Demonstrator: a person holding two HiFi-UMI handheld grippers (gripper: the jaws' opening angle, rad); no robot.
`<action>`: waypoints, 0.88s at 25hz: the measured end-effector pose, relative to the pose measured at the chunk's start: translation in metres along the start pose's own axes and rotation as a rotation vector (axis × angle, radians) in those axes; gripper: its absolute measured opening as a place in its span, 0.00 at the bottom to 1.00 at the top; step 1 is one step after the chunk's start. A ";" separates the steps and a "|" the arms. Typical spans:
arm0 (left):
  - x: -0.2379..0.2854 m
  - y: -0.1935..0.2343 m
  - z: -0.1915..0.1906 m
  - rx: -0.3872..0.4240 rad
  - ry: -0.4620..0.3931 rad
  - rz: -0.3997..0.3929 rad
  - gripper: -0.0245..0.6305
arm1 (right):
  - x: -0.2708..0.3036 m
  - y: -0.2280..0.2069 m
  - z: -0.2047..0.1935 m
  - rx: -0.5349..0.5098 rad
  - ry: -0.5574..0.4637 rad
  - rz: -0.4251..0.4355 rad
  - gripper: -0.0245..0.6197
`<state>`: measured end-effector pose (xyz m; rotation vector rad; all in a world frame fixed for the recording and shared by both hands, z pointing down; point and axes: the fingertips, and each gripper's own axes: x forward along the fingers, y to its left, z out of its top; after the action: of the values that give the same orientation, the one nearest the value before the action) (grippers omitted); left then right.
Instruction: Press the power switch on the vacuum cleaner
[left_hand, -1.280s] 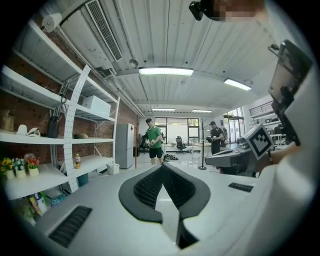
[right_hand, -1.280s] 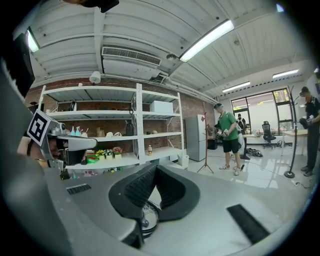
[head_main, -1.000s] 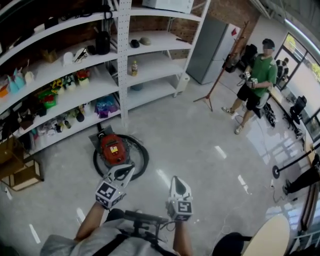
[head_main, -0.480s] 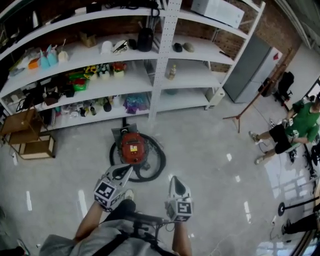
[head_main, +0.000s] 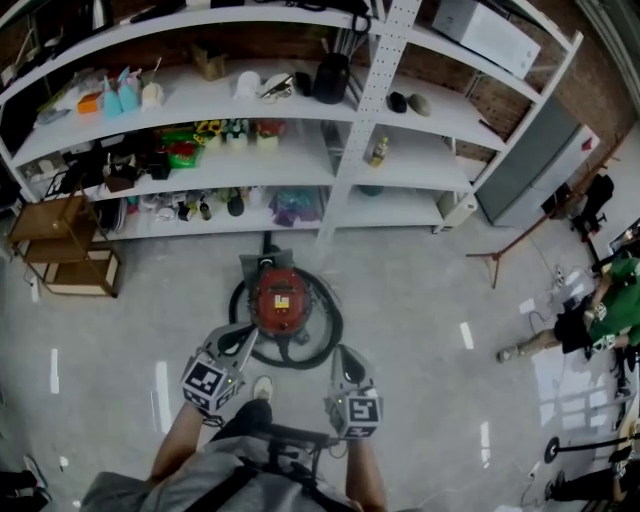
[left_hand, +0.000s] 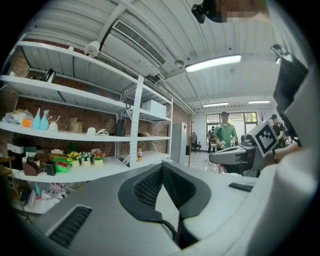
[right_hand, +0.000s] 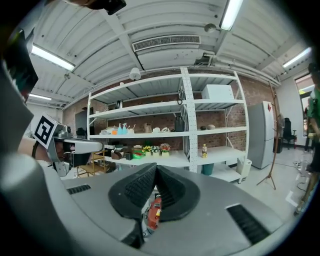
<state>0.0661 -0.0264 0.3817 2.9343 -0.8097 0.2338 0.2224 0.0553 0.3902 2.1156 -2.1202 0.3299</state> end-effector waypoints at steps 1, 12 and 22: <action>0.002 0.007 0.001 -0.004 -0.001 0.004 0.05 | 0.008 0.002 0.002 -0.004 0.003 0.007 0.06; 0.037 0.080 0.006 -0.052 0.003 0.026 0.05 | 0.095 0.006 0.018 -0.048 0.051 0.046 0.06; 0.060 0.122 -0.025 -0.101 0.056 0.050 0.05 | 0.154 0.013 0.002 -0.053 0.122 0.087 0.06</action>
<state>0.0513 -0.1581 0.4222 2.8028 -0.8616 0.2691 0.2079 -0.0945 0.4245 1.9271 -2.1307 0.3963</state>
